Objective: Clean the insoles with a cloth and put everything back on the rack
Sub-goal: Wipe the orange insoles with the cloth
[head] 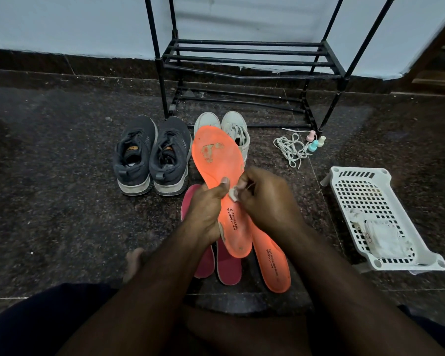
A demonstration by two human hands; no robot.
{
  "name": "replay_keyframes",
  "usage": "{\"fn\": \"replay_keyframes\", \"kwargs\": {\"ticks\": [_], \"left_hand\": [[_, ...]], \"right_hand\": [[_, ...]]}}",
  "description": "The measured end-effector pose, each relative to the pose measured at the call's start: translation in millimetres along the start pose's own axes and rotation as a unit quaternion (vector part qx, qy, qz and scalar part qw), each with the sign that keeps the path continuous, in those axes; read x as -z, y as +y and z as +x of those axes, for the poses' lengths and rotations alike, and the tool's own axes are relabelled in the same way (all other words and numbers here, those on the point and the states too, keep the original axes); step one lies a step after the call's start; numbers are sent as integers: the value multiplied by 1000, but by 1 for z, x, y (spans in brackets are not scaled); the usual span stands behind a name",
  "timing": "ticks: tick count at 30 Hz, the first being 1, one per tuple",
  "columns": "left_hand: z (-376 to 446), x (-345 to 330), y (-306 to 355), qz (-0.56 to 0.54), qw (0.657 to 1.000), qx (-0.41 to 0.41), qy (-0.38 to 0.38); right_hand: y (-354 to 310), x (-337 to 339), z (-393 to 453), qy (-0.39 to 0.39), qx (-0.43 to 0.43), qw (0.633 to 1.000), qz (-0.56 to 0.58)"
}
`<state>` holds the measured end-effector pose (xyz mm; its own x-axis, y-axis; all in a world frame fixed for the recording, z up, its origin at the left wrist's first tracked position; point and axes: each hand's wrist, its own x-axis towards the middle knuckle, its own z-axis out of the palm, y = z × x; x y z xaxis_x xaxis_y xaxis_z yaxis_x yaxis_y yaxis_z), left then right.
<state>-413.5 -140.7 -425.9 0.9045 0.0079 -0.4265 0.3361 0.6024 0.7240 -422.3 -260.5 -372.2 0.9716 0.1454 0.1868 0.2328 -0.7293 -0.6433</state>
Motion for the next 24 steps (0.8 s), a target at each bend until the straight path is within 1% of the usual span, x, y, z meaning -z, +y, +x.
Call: {"fn": "replay_keyframes", "kwargs": {"ticks": [1, 2, 5, 7, 8, 10, 12, 14, 15, 16, 18, 20, 22, 24], "left_hand": [[0, 0, 0, -4, 1000, 2, -1], [-1, 0, 1, -7, 1000, 4, 1], [-1, 2, 3, -21, 1000, 9, 17], [0, 2, 3, -29, 999, 17, 15], [1, 2, 4, -32, 999, 19, 14], [4, 3, 5, -37, 999, 15, 2], [5, 5, 4, -34, 999, 15, -7], [4, 7, 4, -32, 999, 26, -19], [1, 5, 5, -34, 999, 32, -25], [0, 4, 5, -39, 998, 36, -33], [-1, 2, 6, -52, 997, 40, -51], [-1, 1, 7, -68, 995, 50, -55], [-1, 2, 6, -77, 993, 58, -65], [1, 4, 3, -86, 991, 67, -74]], "right_hand": [[0, -1, 0, 12, 5, 1000, -3], [-1, -2, 0, 1, 7, 1000, -1], [-6, -3, -6, -102, -7, 995, 5], [-6, 1, -5, -153, -30, 987, 48], [-5, 5, -3, -149, -50, 983, 92], [-2, 19, 5, -91, -87, 975, 185], [0, 34, 10, -46, -109, 953, 278], [1, 42, 10, -37, -124, 933, 335], [2, 42, 10, -38, -123, 933, 337], [3, 40, 9, -35, -116, 941, 316], [4, 32, 8, -18, -83, 969, 232], [4, 23, 7, 1, -17, 993, 115], [3, 17, 5, -10, 37, 999, 23], [1, 13, 2, -40, 55, 998, -18]]}}
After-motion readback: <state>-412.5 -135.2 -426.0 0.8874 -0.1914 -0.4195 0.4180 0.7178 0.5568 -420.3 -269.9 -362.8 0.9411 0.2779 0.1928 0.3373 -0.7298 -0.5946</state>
